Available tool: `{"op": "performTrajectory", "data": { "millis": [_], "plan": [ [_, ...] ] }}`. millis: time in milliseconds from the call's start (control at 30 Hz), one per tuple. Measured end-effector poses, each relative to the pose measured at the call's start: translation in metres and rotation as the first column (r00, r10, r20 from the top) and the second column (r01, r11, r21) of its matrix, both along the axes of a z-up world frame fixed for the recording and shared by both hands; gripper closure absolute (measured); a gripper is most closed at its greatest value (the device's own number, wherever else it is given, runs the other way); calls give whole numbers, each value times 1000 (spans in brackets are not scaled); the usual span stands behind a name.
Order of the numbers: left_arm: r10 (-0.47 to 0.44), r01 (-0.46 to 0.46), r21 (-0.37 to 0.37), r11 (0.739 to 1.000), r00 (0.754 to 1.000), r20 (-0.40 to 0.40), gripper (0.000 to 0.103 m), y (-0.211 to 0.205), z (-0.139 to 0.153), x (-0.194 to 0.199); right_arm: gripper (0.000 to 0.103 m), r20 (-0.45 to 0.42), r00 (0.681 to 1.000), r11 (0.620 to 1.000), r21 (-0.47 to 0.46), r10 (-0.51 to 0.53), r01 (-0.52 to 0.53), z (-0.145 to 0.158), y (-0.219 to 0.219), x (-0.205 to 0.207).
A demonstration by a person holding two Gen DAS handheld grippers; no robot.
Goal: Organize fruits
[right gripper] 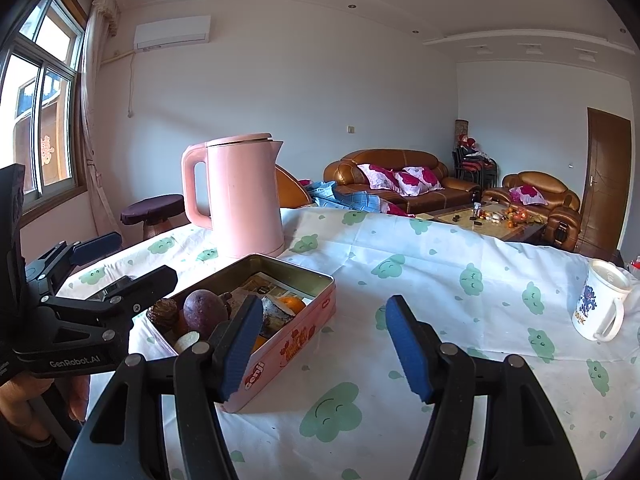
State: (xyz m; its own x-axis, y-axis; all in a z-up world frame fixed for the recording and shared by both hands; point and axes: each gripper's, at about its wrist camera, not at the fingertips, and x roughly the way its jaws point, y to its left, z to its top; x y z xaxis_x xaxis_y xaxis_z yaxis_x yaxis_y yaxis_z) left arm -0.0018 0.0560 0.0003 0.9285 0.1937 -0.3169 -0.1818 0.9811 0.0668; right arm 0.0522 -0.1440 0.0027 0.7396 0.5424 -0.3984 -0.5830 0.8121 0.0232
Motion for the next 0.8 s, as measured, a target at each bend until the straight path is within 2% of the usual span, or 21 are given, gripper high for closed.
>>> {"op": "performTrajectory", "data": {
  "millis": [800],
  "plan": [
    [-21,22,31,999,1000,-18,0,-13,0,4,37,-8,1000,1000,-20,-14,14,-8,-12,2]
  ]
}}
